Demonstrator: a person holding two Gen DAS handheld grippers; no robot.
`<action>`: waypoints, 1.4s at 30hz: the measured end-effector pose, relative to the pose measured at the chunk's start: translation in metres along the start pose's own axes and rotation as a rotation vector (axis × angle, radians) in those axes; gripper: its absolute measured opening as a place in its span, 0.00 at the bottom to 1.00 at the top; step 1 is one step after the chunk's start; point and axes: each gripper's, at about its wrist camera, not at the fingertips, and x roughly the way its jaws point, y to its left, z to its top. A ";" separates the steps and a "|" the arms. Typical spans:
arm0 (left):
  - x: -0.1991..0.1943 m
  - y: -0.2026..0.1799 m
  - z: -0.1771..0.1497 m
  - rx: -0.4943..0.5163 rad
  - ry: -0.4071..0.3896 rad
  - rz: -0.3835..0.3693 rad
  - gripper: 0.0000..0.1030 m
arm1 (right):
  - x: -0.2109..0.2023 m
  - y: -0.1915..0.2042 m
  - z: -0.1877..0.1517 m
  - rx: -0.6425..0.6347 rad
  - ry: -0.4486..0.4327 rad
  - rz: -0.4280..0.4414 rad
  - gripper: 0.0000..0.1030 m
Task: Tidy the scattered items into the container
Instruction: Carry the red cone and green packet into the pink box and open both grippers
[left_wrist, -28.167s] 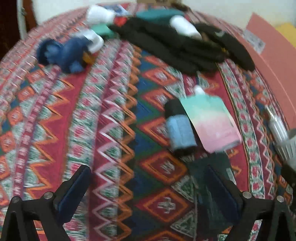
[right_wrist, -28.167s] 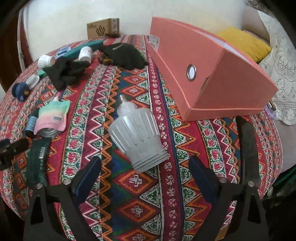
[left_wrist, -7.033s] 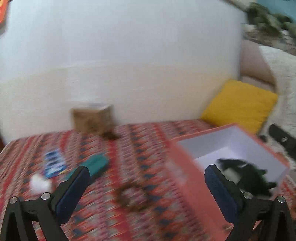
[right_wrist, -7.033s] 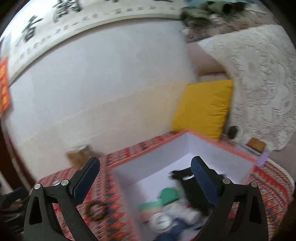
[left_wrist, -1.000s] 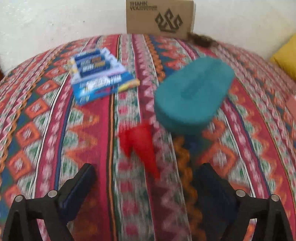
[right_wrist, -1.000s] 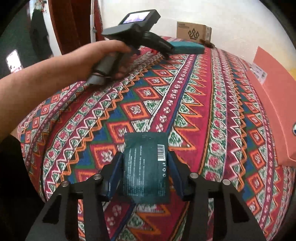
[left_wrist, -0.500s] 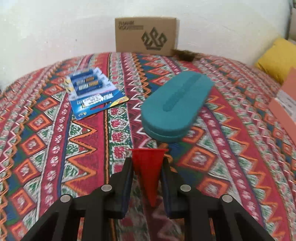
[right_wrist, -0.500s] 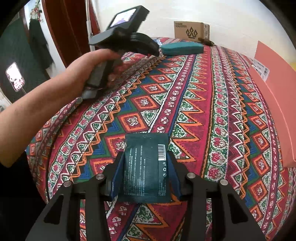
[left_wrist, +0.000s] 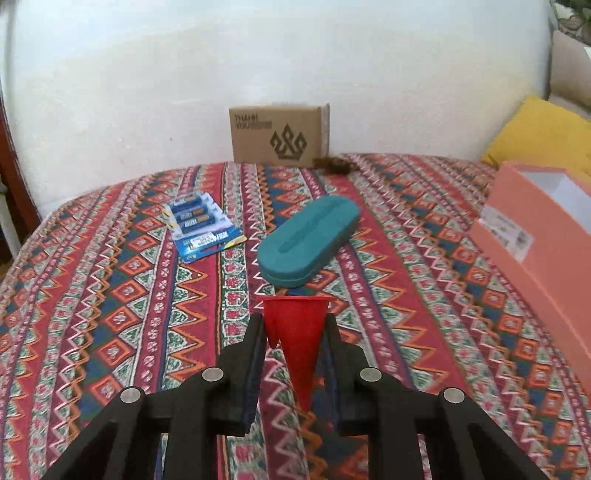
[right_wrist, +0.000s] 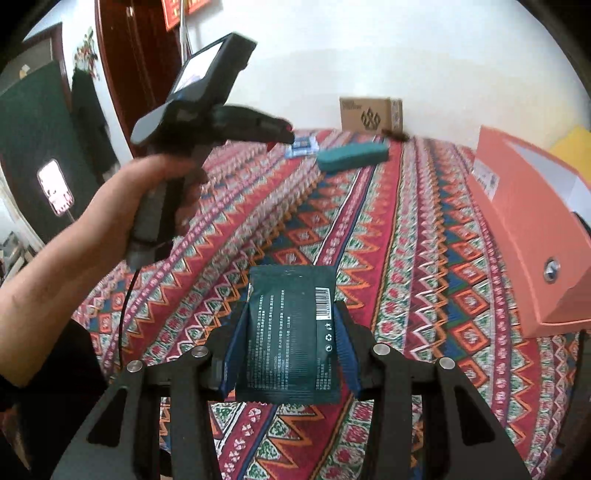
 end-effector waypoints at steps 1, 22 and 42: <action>-0.009 -0.004 0.001 0.005 -0.007 0.002 0.22 | -0.006 0.000 0.000 -0.001 -0.014 -0.003 0.46; -0.127 -0.183 0.073 0.149 -0.205 -0.173 0.22 | -0.186 -0.087 0.039 0.104 -0.499 -0.409 0.46; -0.029 -0.347 0.126 0.287 -0.165 -0.263 0.22 | -0.167 -0.299 0.119 0.312 -0.474 -0.716 0.46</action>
